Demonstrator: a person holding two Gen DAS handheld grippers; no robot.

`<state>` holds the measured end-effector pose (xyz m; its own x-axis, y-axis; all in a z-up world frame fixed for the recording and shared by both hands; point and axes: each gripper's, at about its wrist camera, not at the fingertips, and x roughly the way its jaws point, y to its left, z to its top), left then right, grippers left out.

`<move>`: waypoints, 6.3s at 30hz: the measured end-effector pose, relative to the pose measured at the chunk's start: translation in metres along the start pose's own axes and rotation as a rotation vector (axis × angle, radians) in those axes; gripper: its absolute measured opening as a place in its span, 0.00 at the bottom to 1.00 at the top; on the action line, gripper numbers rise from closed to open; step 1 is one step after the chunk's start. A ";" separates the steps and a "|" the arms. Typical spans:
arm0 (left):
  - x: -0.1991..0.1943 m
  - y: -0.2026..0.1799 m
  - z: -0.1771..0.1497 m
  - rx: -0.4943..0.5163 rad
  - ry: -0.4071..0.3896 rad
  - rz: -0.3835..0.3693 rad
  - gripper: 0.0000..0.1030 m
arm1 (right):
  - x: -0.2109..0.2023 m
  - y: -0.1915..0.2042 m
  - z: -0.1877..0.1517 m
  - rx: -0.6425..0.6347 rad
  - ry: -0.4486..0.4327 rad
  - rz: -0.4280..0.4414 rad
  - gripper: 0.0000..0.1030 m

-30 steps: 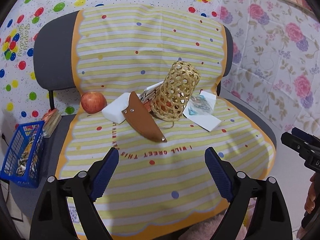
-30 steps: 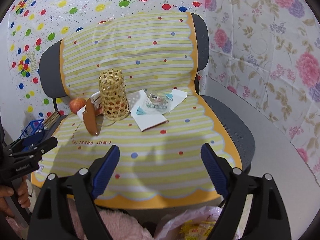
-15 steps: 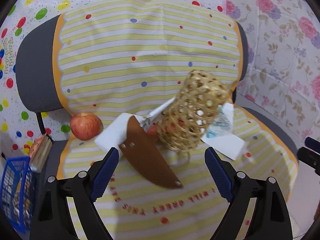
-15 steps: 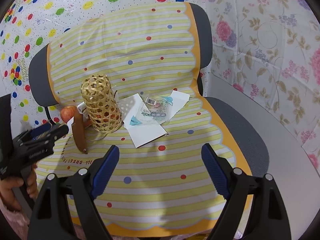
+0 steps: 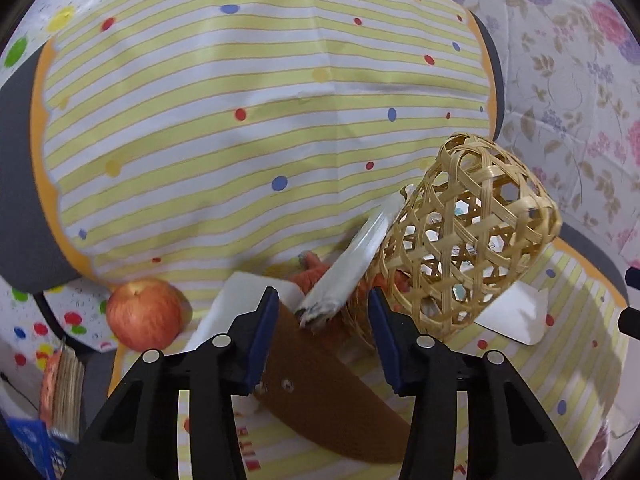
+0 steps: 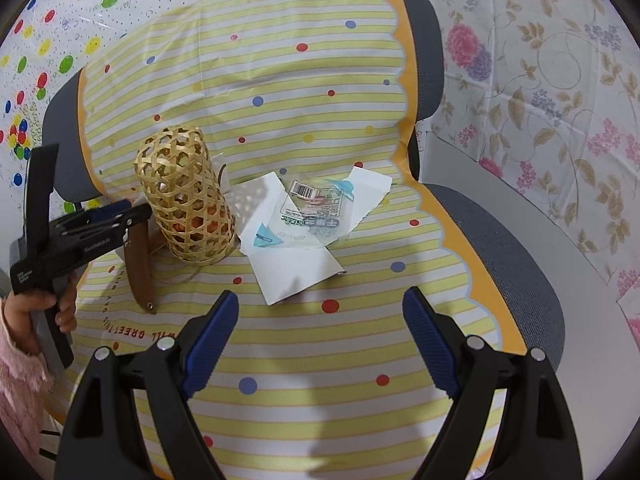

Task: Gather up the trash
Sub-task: 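Grasp the white tissue with the left tool while the right tool grasps the clear wrapper, then lift the tissue and wrapper and carry both toward the pink bin, then open both tools over the pink bin to drop tissue and wrapper, then move both tools back over the chair seat, then grasp the white paper strip with the right tool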

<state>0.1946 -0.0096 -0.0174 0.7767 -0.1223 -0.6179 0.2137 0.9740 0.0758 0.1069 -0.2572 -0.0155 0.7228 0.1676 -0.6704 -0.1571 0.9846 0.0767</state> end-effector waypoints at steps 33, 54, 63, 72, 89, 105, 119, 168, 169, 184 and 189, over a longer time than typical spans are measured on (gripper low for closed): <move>-0.028 0.032 0.012 -0.174 -0.074 -0.002 0.03 | 0.157 -0.039 0.058 0.214 0.177 0.070 0.10; -0.152 0.007 -0.031 -0.200 -0.115 0.028 0.03 | -0.058 -0.018 0.009 0.074 -0.076 -0.007 0.01; -0.197 -0.027 -0.081 -0.208 -0.108 -0.049 0.03 | -0.092 -0.010 -0.045 0.094 -0.050 0.004 0.01; -0.226 -0.088 -0.109 -0.162 -0.147 -0.172 0.03 | -0.143 -0.018 -0.080 0.101 -0.084 -0.051 0.02; -0.225 -0.203 -0.143 -0.014 -0.109 -0.433 0.03 | -0.213 -0.056 -0.165 0.160 -0.049 -0.257 0.02; -0.193 -0.275 -0.173 0.078 0.034 -0.514 0.03 | -0.209 -0.092 -0.229 0.250 0.077 -0.316 0.02; -0.146 -0.305 -0.173 0.107 0.135 -0.535 0.10 | -0.146 -0.113 -0.244 0.258 0.208 -0.323 0.02; -0.163 -0.079 -0.122 -0.191 0.043 -0.012 0.71 | -0.103 -0.025 -0.091 0.074 0.024 -0.043 0.51; -0.160 -0.075 -0.121 -0.194 0.045 -0.005 0.71 | -0.097 -0.024 -0.087 0.074 0.026 -0.038 0.51; -0.094 -0.034 -0.092 -0.223 0.084 0.075 0.73 | 0.027 -0.015 -0.013 0.081 0.080 0.044 0.46; -0.077 -0.025 -0.082 -0.223 0.088 0.083 0.73 | 0.070 -0.018 0.009 0.065 0.108 0.074 0.63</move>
<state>0.0803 -0.0088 -0.0360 0.7292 -0.0330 -0.6835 0.0079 0.9992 -0.0398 0.1658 -0.2631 -0.0572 0.6336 0.2372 -0.7364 -0.1613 0.9714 0.1741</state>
